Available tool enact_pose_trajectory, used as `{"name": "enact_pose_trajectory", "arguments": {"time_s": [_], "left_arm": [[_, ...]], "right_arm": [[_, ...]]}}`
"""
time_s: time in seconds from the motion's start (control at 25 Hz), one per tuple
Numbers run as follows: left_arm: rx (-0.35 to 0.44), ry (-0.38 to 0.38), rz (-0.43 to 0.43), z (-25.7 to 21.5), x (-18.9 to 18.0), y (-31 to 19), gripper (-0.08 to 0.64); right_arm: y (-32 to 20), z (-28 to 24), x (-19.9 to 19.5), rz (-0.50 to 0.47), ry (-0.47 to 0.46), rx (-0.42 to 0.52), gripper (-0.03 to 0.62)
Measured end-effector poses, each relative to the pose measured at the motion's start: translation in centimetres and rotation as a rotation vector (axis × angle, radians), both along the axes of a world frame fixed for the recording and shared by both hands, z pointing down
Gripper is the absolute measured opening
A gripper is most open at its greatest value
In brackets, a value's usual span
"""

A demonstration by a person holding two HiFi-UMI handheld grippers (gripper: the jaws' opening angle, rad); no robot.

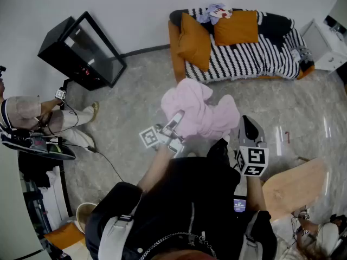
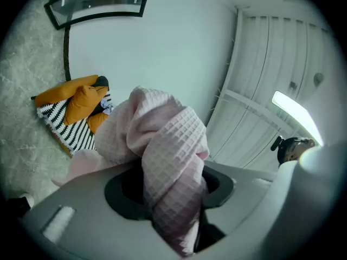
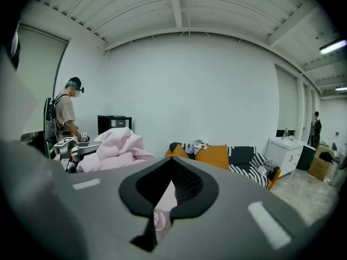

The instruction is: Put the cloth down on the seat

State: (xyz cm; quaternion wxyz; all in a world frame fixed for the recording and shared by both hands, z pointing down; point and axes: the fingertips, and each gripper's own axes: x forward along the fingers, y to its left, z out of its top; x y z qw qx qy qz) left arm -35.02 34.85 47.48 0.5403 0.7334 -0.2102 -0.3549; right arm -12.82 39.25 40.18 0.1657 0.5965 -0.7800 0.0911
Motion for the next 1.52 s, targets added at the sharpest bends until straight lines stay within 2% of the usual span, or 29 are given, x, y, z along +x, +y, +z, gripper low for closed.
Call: {"name": "enact_pose_trajectory", "arguments": {"time_s": [0.2,0.44,0.68,0.92,1.2,1.52], "left_arm": [[0.013,-0.003,0.02,-0.5,0.2,-0.4,0.196],[-0.004,0.009,0.036,-0.4,0.4,-0.3,0.196],[-0.006,-0.02,0.044,0.2,0.4,-0.4,0.196],[-0.002,-0.052,0.057,0.6,2.8,-0.9,0.196],[-0.014,-0.049,0.068,0.9,5.1,-2.2,0.193],[-0.035,-0.056,0.071,0.8,7.8,-5.2,0.193]], "right_arm": [[-0.4,-0.1,-0.7,-0.007,0.005,0.0,0.002],[-0.4,-0.4,-0.7,-0.002,-0.04,0.032,0.003],[-0.4,0.1,-0.8,0.005,-0.033,0.023,0.002],[-0.4,1.1,1.5,0.027,-0.042,0.003,0.003],[-1.0,2.2,4.3,0.046,-0.056,-0.032,0.003],[-4.8,2.1,6.8,0.033,-0.074,-0.05,0.003]]}}
